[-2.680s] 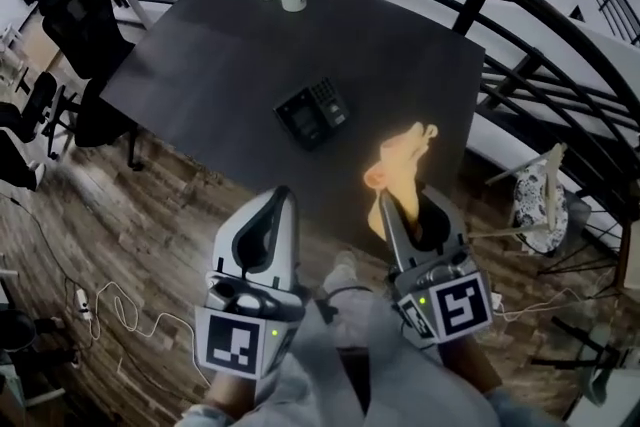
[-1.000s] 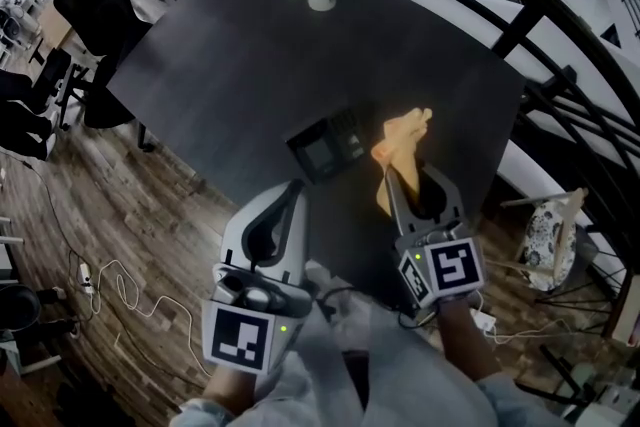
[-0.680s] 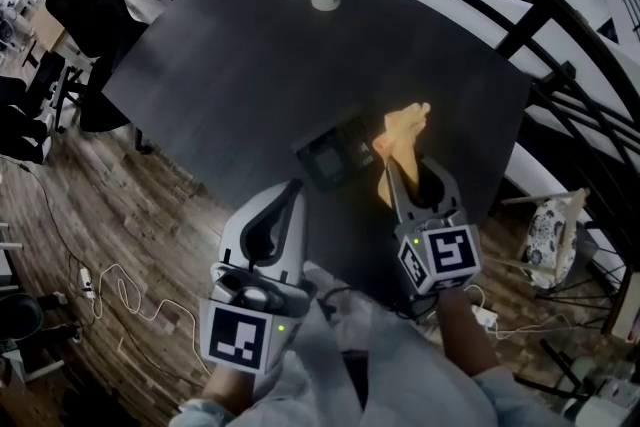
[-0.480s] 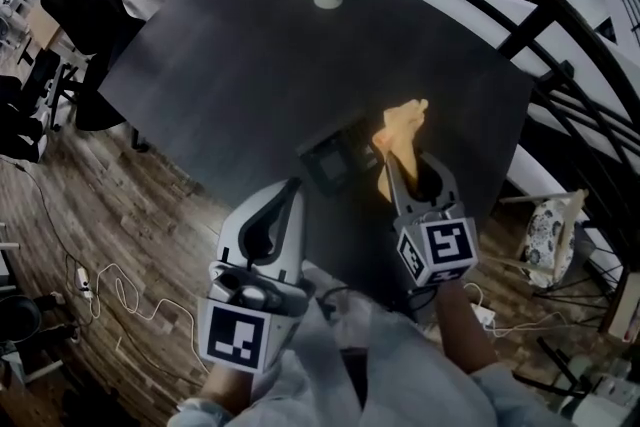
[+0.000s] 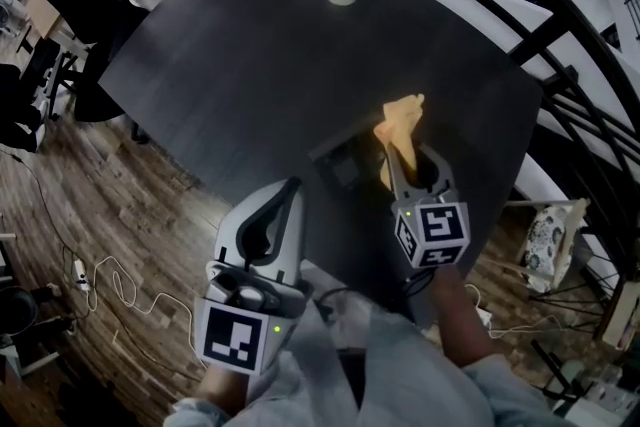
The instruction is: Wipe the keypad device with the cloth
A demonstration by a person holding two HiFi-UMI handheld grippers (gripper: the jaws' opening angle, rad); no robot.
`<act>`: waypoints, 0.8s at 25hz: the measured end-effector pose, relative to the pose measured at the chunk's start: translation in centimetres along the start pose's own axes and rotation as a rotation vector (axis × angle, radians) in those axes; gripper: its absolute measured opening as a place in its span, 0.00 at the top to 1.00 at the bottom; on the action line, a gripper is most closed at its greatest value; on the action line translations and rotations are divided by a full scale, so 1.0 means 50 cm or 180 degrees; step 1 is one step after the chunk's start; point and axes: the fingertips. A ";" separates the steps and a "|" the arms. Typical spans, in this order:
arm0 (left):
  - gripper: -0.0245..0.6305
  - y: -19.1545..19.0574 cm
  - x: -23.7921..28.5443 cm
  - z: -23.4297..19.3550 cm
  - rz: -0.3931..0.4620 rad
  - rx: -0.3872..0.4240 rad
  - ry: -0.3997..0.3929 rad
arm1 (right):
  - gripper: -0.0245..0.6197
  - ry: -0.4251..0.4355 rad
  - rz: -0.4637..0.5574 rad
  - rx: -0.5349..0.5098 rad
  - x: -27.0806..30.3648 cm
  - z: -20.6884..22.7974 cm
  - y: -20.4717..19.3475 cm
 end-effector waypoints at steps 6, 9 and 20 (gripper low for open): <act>0.94 -0.007 -0.009 -0.020 -0.0033 -0.0012 0.0037 | 0.81 -0.0030 -0.0131 -0.0019 0.034 -0.005 -0.029; 0.94 -0.010 -0.012 -0.029 -0.0047 -0.0015 0.0041 | 0.80 -0.0067 -0.0205 -0.0009 0.051 -0.006 -0.043; 0.94 -0.012 -0.019 -0.057 -0.0063 -0.0006 0.0112 | 0.81 -0.0021 -0.0319 0.0041 0.078 -0.032 -0.067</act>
Point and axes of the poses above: the fingertips, and each gripper's own axes: x forward along the fingers, z to its right, y out of its top, and after that the axes turned 6 degrees about -y, right-handed
